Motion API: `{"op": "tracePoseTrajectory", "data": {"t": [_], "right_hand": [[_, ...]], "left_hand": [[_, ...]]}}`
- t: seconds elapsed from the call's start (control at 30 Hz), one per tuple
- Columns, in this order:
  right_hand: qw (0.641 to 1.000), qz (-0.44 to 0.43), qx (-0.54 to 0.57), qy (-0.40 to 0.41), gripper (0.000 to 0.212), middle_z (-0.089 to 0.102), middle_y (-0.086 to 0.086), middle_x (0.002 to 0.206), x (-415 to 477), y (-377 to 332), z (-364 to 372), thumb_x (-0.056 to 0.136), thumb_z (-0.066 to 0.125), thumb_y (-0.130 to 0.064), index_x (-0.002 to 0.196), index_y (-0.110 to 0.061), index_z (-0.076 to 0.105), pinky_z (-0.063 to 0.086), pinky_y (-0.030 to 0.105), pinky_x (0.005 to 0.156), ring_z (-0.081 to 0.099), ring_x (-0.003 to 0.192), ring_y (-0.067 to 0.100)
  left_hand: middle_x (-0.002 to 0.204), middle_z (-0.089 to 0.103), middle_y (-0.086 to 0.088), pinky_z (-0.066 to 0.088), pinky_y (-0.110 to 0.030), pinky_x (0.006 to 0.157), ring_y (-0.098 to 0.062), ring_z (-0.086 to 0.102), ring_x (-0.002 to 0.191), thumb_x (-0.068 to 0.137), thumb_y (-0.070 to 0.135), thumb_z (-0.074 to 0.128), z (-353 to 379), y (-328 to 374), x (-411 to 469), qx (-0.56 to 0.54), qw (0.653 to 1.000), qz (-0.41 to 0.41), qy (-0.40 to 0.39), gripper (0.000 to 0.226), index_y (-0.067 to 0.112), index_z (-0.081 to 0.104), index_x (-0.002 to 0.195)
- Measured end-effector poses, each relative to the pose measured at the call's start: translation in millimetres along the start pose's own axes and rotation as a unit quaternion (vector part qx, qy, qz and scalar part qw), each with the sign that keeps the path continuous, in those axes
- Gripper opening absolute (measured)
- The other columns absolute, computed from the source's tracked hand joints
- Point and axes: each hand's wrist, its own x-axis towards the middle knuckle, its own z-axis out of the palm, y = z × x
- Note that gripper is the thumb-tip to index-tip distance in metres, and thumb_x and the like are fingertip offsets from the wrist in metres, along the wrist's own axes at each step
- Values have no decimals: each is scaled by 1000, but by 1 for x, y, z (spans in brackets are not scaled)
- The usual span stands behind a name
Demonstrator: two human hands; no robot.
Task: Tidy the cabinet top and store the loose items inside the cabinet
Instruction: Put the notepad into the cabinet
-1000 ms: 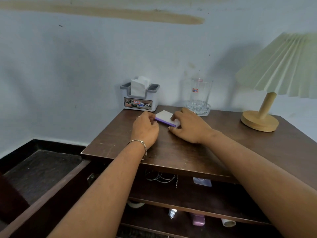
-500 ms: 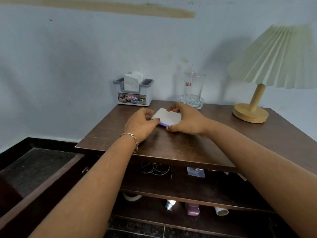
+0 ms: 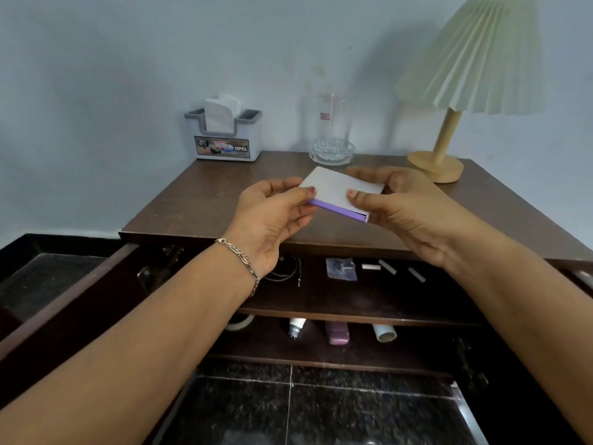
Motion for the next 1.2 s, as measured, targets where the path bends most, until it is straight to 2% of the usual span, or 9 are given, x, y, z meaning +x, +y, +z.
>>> {"op": "tracePoseTrajectory", "data": {"t": [0.2,0.37,0.43,0.6,0.67,0.73,0.83,1.03,1.2], "right_hand": [[981,36,167,86,32,72,9,108,-96,24,-29,91,56,-3,121,-13,55,58,22,74,70,98,17],[949,75,241,189,40,73,12,102,-150,66,-45,75,66,-10,114,-7,57,56,20,63,71,84,15],[926,107,287,222,43,74,11,102,-163,87,-50,73,67,-13,114,-5,59,56,19,63,72,84,14],[832,199,415,309,18,71,16,110,-184,136,-58,90,58,-4,107,1,63,59,25,75,70,88,18],[795,235,454,326,19,72,16,103,-192,153,-57,92,57,-5,108,1,62,60,25,67,70,86,19],[772,272,465,338,10,72,12,85,-201,167,-54,93,57,-7,100,-3,63,59,23,54,70,74,17],[757,302,465,347,4,72,10,74,-213,186,-50,92,59,-5,92,-4,63,57,23,50,70,63,16],[732,318,476,369,10,71,15,94,-217,230,-46,85,66,0,95,3,66,57,19,55,70,80,17],[740,342,426,392,5,64,7,81,-194,258,-62,91,62,-9,91,-5,62,53,16,45,61,71,12]], "left_hand": [[93,75,-11,59,-28,78,-17,69,78,79,4,72,27,-28,-53,26,998,-39,-47,22,10,64,99],[89,75,-10,59,-26,75,-15,71,77,79,3,71,49,-73,-75,57,991,-87,-87,18,10,66,95],[90,75,-10,58,-24,73,-15,70,76,81,3,70,57,-94,-78,69,985,-126,-94,20,9,65,98],[95,74,-12,58,-29,81,-20,70,85,80,3,71,68,-145,-85,144,970,-161,-114,20,10,65,99],[97,73,-14,57,-31,83,-21,70,85,80,2,71,69,-163,-87,174,963,-170,-118,21,8,65,99],[98,72,-17,57,-35,84,-23,70,85,80,0,71,67,-181,-88,195,956,-184,-118,20,6,64,98],[97,72,-19,56,-38,86,-24,70,83,78,-1,72,63,-202,-87,227,944,-201,-127,18,6,64,93],[86,72,-14,59,-29,75,-15,71,70,78,-2,72,55,-231,-76,260,930,-213,-151,18,5,65,93],[93,69,-7,52,-34,89,-15,66,81,84,10,69,55,-261,-60,329,889,-248,-199,27,10,63,111]]}}
